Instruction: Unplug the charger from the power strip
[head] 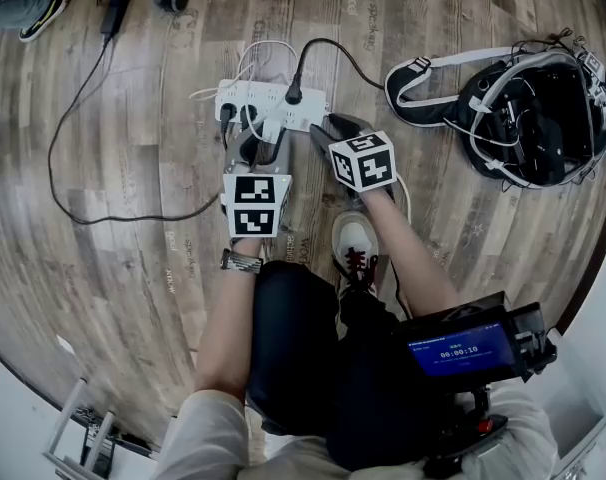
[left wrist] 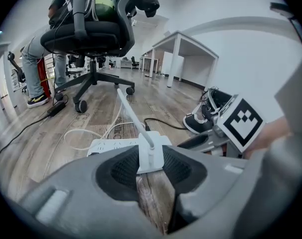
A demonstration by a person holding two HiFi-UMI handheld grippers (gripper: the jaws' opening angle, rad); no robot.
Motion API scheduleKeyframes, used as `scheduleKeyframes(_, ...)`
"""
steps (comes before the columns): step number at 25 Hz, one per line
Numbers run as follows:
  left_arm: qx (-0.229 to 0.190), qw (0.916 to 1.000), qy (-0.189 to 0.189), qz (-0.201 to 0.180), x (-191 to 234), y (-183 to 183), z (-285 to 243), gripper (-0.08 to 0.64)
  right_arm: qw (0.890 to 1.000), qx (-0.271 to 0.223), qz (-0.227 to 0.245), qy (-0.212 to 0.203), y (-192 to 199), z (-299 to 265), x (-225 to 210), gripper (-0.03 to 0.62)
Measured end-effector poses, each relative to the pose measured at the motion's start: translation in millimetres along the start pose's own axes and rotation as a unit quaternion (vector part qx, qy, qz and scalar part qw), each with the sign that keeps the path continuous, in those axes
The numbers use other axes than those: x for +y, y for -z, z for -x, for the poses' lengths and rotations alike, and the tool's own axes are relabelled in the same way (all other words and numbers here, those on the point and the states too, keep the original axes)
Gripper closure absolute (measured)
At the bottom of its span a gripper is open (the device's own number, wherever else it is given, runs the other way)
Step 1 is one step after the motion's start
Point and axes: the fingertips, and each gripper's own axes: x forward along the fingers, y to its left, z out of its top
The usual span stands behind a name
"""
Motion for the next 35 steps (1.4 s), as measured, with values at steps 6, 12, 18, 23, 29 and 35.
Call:
scheduleKeyframes(6,0.001,1.0000,0.000,-0.005,2,4,3,0.417,1.000,-0.003,0.000,0.007,0,0,0,0.405)
scheduleKeyframes(12,-0.005,1.0000,-0.003,-0.008,6,3,9,0.417,0.999,-0.043,-0.004,-0.010,-6,8,8,0.418)
scheduleKeyframes(18,-0.011,0.9999,-0.006,-0.009,9,2,14,0.417,0.995,-0.102,0.007,-0.004,-26,30,15,0.468)
scheduleKeyframes(23,-0.018,0.9998,-0.007,-0.009,6,0,17,0.417,0.991,-0.129,0.015,0.020,-34,46,12,0.543)
scheduleKeyframes(29,-0.033,0.9991,-0.015,-0.022,10,-9,28,0.417,0.987,-0.155,0.029,0.041,-43,69,16,0.589)
scheduleKeyframes(35,-0.048,0.9983,-0.013,-0.032,6,-11,35,0.417,0.980,-0.186,0.044,0.054,-60,90,21,0.589)
